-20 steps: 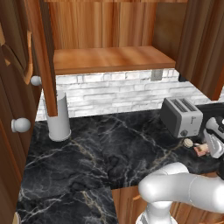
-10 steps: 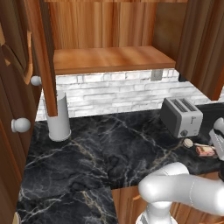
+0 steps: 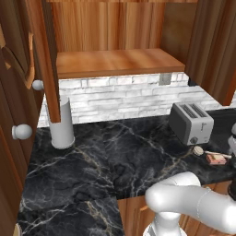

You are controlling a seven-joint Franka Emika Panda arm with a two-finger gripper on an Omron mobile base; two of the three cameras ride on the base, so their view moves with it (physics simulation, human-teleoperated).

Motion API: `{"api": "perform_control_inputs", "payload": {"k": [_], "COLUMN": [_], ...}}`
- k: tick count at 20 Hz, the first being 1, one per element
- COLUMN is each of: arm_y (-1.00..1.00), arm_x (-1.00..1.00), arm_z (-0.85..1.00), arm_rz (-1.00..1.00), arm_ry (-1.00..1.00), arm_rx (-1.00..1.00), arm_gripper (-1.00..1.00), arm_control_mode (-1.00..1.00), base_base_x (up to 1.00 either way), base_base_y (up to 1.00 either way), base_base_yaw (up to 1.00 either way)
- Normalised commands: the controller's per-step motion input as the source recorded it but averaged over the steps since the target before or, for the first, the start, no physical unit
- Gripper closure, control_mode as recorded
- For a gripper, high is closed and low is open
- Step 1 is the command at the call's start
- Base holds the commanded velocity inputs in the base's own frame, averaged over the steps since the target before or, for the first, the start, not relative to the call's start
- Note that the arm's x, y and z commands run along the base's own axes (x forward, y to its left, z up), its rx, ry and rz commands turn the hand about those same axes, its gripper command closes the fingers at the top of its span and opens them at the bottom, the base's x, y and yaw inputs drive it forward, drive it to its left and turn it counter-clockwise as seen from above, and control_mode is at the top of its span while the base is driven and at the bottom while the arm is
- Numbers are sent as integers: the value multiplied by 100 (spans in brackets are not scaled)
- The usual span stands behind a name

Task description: Locate and retrieve the dish brush and bar soap from the cabinet. Place them next to the sink.

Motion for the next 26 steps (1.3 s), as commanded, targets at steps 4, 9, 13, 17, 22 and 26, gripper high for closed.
{"api": "perform_control_inputs", "payload": {"k": [4, 9, 13, 17, 22, 26], "arm_y": [0, 0, 0, 0, 11, 28], "arm_x": [-36, -38, -26, -35, -62, -40], "arm_z": [0, 0, 0, 11, 18, 26], "arm_rz": [-28, -29, -38, -37, -26, -6], "arm_ry": [13, 12, 7, 0, -15, -12], "arm_rx": [-1, 0, 0, 2, 0, -3], "arm_gripper": [-100, -100, -100, -100, -100, -100], "arm_control_mode": [-100, -100, -100, -100, -100, -100], "base_base_x": [0, 0, 0, 0, 0, 0], "base_base_y": [0, 0, 0, 0, 0, 0], "base_base_yaw": [0, 0, 0, 0, 0, 0]}}
